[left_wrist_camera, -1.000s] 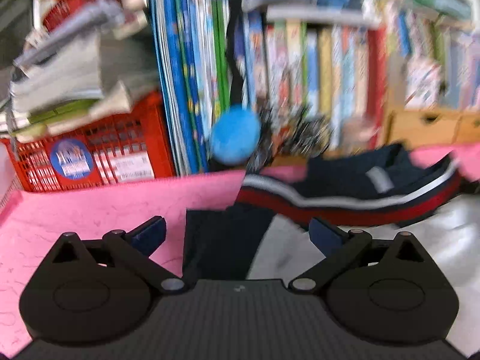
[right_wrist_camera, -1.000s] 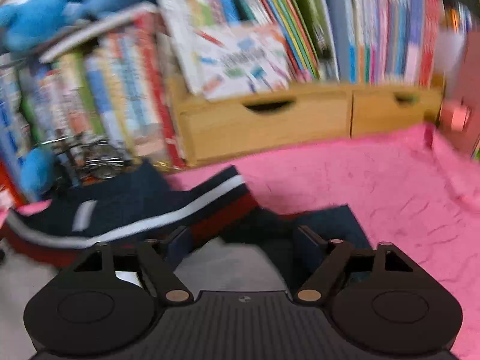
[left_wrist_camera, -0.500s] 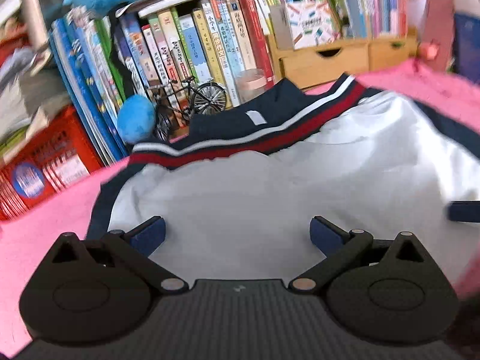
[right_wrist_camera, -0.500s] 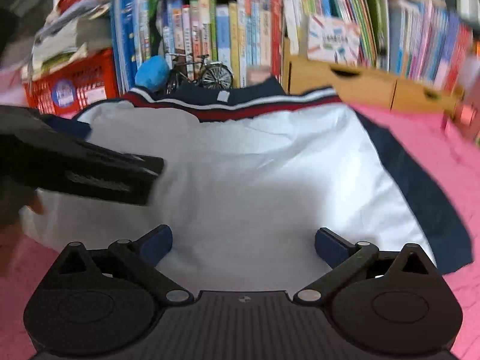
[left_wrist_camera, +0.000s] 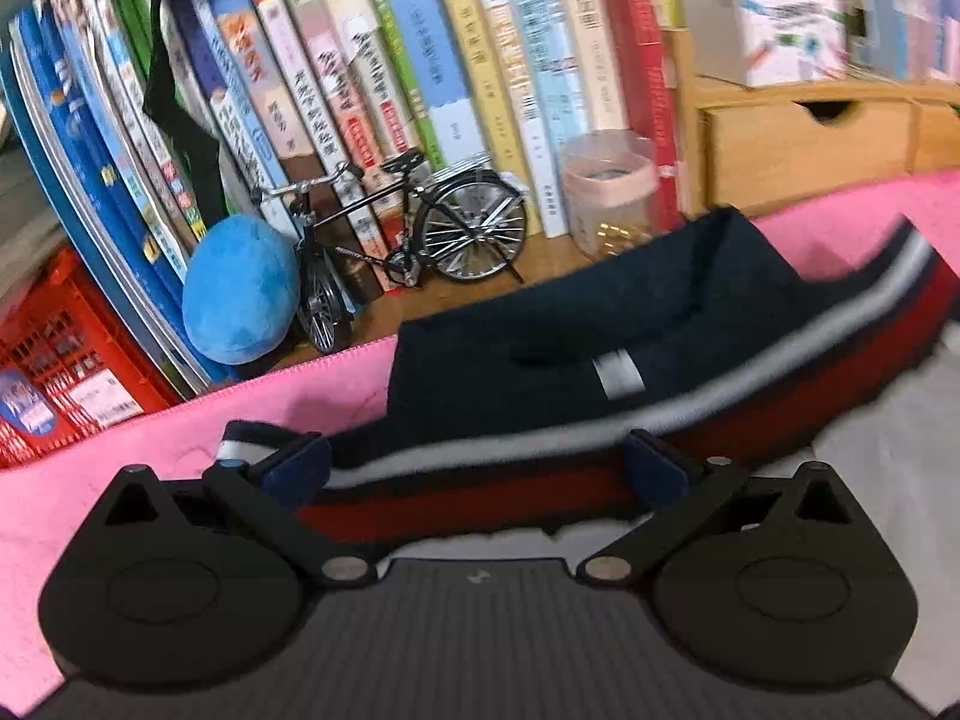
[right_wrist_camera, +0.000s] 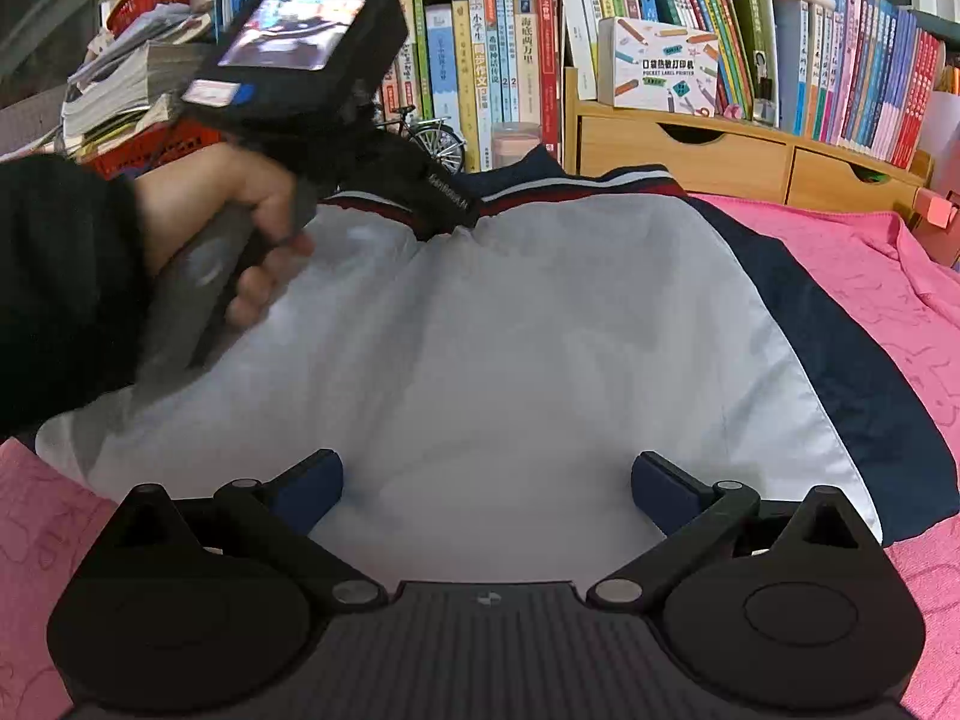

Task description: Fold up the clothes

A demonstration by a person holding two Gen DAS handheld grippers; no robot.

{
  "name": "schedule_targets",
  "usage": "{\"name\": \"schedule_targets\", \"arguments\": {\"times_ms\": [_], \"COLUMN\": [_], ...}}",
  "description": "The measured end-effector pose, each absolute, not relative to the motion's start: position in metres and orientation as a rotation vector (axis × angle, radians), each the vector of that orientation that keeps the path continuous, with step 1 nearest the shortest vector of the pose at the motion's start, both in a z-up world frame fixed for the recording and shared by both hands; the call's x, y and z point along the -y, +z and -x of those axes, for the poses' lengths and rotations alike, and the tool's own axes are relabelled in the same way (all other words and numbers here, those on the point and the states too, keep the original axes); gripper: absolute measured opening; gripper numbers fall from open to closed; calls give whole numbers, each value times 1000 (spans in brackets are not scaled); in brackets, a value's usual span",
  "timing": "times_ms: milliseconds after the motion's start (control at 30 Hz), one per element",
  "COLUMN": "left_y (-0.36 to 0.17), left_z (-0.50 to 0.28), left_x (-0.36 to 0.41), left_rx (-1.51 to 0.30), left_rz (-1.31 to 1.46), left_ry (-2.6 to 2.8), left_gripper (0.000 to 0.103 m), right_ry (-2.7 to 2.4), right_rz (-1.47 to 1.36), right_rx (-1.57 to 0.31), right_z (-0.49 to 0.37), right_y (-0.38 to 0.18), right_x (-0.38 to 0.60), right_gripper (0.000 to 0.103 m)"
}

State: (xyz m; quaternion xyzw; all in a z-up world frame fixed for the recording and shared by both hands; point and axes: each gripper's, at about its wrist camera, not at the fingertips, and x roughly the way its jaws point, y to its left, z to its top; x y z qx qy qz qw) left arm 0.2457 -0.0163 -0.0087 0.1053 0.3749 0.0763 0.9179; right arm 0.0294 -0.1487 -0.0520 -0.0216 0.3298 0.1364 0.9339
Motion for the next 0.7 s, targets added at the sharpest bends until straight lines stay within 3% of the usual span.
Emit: {"name": "schedule_targets", "arguments": {"times_ms": [200,433,700], "left_y": [14,45,-6], "left_z": [-240,-142,-18], "left_x": [9,-29,-96], "left_rx": [-696,-645,-688], "left_rz": [-152,-132,-337], "left_ry": [173,99,181], "left_gripper": [103,103,103], "right_ry": [283,286,279], "right_rz": [38,27,15], "right_rx": [-675,-675,-675], "right_z": [-29,-29,-29], "right_y": [-52,-51,-51], "right_x": [149,151,151], "right_gripper": [103,103,103]}}
